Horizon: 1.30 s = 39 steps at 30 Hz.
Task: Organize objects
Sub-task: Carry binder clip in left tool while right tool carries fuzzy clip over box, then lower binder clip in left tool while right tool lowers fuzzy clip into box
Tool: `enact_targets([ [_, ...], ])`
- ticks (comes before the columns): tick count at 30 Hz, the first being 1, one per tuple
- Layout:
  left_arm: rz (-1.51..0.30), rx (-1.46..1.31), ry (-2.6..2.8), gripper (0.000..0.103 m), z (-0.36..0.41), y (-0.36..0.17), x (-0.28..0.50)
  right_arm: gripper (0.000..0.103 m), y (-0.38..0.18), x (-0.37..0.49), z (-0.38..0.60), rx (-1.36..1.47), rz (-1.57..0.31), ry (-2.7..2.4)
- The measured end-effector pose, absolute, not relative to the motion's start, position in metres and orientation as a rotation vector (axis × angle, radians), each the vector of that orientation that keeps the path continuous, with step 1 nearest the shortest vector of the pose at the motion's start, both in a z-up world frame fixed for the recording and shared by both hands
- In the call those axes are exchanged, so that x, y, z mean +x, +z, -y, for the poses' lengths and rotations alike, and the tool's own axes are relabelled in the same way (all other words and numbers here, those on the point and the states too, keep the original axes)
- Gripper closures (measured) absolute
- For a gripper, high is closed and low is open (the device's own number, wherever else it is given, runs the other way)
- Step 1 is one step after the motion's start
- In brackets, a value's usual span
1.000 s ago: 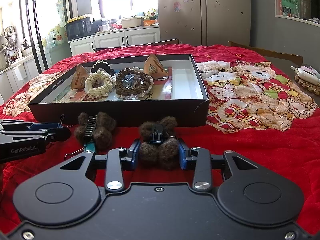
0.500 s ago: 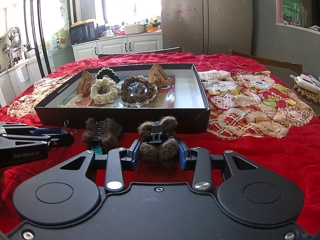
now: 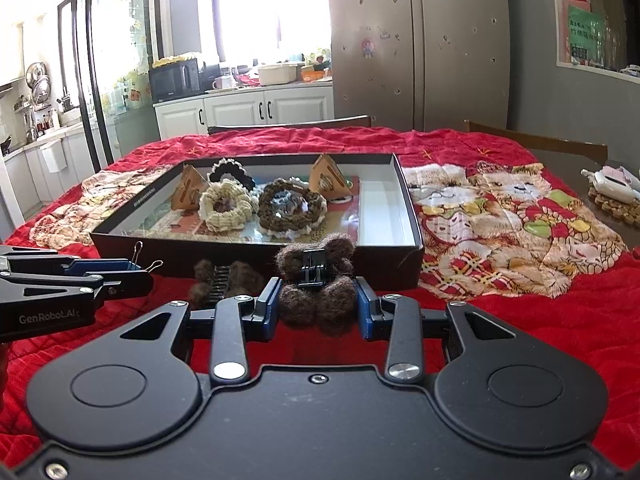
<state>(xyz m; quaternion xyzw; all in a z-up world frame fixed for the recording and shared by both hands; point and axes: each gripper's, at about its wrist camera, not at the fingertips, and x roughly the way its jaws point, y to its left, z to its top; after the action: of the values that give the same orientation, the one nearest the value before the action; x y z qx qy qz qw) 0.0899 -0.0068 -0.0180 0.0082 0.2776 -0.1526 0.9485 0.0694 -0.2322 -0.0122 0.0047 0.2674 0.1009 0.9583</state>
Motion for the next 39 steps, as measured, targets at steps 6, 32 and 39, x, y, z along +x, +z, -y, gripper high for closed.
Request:
enact_targets([
  [6, -0.536, 0.016, -0.310, 0.076, 0.006, -0.006, 0.088, 0.067, 0.000, 0.067, 0.229, -0.001, -0.514, 0.218],
  [32, -0.465, -0.019, -0.180, 0.076, -0.024, 0.031, 0.157, 0.067, 0.047, 0.146, 0.216, -0.029, -0.446, 0.202],
  [39, -0.501, -0.018, -0.155, 0.076, -0.026, 0.017, 0.178, 0.067, 0.025, 0.183, 0.224, -0.008, -0.494, 0.166],
])
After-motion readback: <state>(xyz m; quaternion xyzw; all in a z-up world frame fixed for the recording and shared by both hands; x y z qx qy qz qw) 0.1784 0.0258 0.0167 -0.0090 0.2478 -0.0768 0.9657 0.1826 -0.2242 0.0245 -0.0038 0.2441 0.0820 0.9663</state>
